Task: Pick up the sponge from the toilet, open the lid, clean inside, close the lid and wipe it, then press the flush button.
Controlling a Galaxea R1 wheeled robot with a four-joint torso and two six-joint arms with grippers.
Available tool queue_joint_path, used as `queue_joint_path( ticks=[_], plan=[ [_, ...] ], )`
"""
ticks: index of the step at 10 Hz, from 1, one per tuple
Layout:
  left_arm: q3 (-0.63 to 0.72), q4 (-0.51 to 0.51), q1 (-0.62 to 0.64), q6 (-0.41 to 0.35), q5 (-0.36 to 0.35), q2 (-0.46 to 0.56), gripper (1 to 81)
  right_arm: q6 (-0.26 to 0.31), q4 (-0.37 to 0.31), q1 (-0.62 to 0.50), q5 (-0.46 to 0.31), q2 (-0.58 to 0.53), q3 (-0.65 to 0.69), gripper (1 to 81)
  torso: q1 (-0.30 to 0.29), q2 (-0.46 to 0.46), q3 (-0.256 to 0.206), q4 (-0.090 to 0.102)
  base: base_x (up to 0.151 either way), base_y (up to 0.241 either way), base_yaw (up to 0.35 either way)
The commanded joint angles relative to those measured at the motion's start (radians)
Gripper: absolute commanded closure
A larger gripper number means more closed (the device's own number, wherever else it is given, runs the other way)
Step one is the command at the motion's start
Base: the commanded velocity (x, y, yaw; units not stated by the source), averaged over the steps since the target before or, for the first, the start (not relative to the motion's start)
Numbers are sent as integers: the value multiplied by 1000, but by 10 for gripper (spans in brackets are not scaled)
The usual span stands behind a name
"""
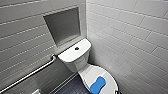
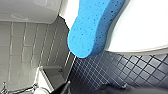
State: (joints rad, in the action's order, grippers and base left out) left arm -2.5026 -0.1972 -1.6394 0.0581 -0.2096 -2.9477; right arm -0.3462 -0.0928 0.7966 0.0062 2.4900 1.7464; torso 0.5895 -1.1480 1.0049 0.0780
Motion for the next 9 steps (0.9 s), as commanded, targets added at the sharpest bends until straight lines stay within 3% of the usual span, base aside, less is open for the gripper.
queue_joint_path(
  ticks=[1,4,6,8,9],
  plan=[
    [5,-1,-30,2,72,4,10,-28,-13,-113,-37,-17,-12,10,64,-100,0,0,0,0,0],
    [5,-1,-34,3,68,2,10,-60,-13,-130,-37,32,45,10,128,-203,13,0,0,0,0],
    [5,-1,-35,3,65,2,10,-82,-15,-147,-38,84,105,10,172,-276,111,0,0,0,0],
    [5,-1,-34,3,65,2,10,-114,-18,-173,-38,120,140,10,209,-335,155,0,0,0,0],
    [5,-1,-35,3,64,2,10,-131,-18,-184,-38,129,145,10,232,-371,95,0,0,0,0]
  ],
)
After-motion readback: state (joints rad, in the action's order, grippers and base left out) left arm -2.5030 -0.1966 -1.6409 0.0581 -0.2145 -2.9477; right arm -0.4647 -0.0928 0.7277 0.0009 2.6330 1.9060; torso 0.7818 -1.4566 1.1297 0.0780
